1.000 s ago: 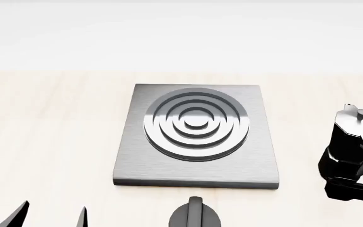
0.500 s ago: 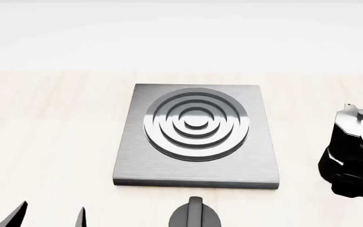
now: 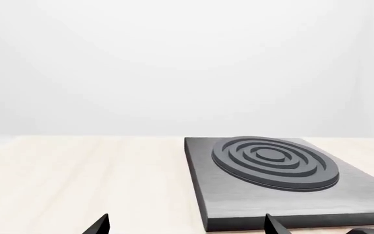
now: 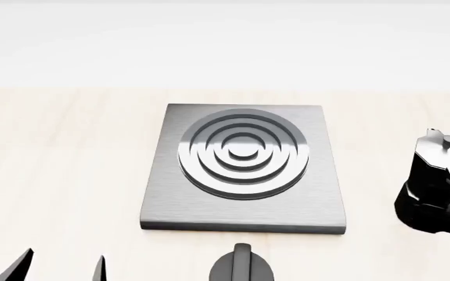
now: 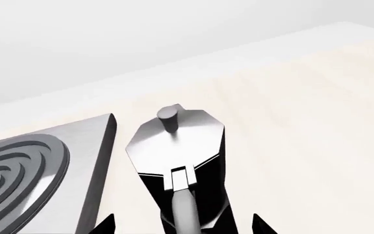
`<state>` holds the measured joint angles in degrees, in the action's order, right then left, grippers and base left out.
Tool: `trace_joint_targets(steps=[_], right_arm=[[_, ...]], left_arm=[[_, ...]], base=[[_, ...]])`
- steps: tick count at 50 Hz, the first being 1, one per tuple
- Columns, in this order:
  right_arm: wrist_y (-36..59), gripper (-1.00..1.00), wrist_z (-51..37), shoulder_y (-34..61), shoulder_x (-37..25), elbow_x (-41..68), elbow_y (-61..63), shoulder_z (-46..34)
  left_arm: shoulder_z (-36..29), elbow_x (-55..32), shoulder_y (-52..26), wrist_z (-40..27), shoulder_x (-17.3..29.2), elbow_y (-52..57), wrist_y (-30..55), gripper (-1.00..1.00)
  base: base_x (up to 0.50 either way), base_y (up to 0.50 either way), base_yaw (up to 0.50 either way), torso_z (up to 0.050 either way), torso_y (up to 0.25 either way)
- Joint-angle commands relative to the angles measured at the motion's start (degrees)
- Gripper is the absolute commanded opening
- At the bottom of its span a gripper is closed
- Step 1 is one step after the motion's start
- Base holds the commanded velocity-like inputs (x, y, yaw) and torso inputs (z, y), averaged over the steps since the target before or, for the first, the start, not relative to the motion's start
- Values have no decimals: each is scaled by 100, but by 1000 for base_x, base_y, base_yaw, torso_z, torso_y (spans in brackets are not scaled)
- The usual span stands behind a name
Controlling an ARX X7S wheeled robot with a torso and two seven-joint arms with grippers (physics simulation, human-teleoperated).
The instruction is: Put the moka pot on the stove.
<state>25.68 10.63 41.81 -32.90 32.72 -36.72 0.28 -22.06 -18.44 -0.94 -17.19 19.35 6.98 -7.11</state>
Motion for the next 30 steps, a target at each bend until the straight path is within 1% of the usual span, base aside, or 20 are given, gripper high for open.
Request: trace_joint_targets(steps=[1, 30], right_arm=[[-189, 100, 133, 134, 94, -90, -379, -80], [-412, 100, 210, 292, 115, -176, -802, -96]], left_arm=[[-12, -7, 4, -25, 15, 15, 8, 100], [-34, -4, 36, -75, 56, 26, -32, 100]], base=[[0, 0, 0, 0, 0], [0, 0, 0, 0, 0]])
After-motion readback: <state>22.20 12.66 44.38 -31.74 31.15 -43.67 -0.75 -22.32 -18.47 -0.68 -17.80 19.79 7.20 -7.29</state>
